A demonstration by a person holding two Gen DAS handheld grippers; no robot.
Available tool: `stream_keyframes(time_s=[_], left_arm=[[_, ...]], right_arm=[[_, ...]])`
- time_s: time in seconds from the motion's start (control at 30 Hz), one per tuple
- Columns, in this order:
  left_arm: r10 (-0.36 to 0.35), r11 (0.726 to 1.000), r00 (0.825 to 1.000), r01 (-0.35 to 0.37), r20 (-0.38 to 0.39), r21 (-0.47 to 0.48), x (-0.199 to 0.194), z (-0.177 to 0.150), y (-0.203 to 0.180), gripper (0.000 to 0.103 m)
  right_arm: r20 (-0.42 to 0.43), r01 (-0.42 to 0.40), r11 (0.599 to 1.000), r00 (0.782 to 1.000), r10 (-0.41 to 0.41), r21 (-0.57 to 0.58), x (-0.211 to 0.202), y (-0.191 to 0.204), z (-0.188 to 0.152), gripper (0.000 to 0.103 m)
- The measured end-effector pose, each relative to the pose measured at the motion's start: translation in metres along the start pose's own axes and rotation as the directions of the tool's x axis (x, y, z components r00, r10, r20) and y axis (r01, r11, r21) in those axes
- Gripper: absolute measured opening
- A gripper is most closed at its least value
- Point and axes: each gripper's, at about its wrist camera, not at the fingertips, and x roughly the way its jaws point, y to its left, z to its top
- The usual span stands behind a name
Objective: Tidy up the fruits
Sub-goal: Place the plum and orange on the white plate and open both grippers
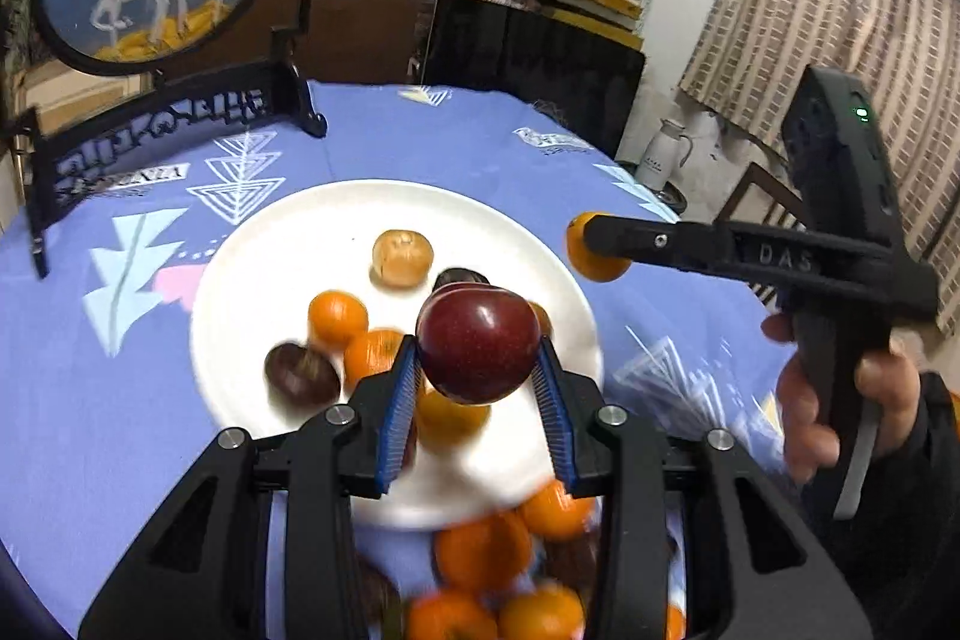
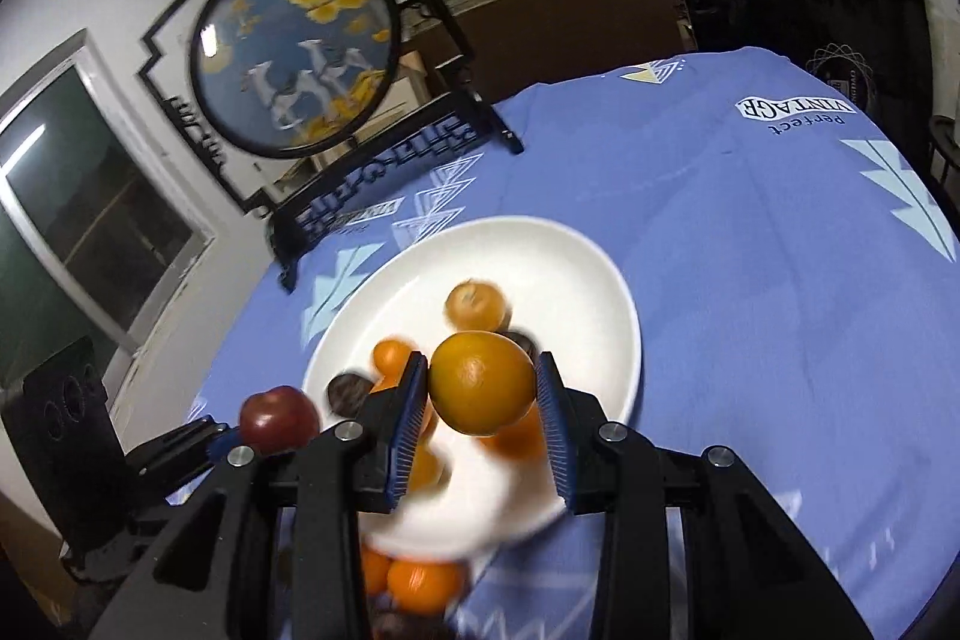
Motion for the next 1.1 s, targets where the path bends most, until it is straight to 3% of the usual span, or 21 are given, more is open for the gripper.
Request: stream_keyframes(time_s=[0.2, 0.3, 0.4, 0.57, 0.67, 0.83, 1.07, 1.1], left_arm=[[0.043, 0.999, 0.996, -0.044, -0.075, -0.014, 0.037, 0.006, 0.009, 0.04], [0.046, 0.999, 0.998, -0.046, -0.045, -0.006, 0.016, -0.007, 0.007, 0.055], [0.043, 0.999, 0.999, -0.043, 0.007, 0.017, -0.025, -0.024, 0.0, 0.058], [0.01, 0.998, 1.0, -0.011, 0.012, 0.062, -0.074, -0.073, -0.013, 0.058], [0.002, 0.996, 1.0, 0.0, -0.024, 0.093, -0.089, -0.106, -0.023, 0.058], [0.023, 0.993, 0.997, -0.015, -0.067, 0.113, -0.096, -0.151, -0.033, 0.058], [0.062, 0.996, 0.993, -0.055, -0.103, 0.077, -0.082, -0.164, -0.036, 0.058], [0.072, 0.995, 0.991, -0.064, -0.109, 0.074, -0.079, -0.165, -0.037, 0.058]], right_arm=[[-0.021, 0.001, 1.0, 1.0, -0.001, 0.008, 0.024, -0.005, 0.006, 0.043], [-0.009, 0.006, 0.999, 1.0, -0.007, -0.036, 0.008, 0.001, -0.006, 0.043], [-0.012, -0.006, 0.998, 1.0, 0.005, -0.06, -0.014, 0.005, -0.024, 0.044], [-0.063, -0.02, 0.989, 0.998, 0.011, -0.148, -0.047, 0.02, -0.076, 0.049], [-0.11, -0.057, 0.979, 0.993, 0.036, -0.198, -0.062, 0.03, -0.113, 0.058], [-0.192, -0.133, 0.966, 0.977, 0.091, -0.221, -0.076, 0.041, -0.17, 0.064], [-0.189, -0.081, 0.963, 0.981, 0.032, -0.256, -0.055, 0.059, -0.193, 0.064], [-0.195, -0.07, 0.962, 0.981, 0.017, -0.264, -0.051, 0.061, -0.195, 0.05]])
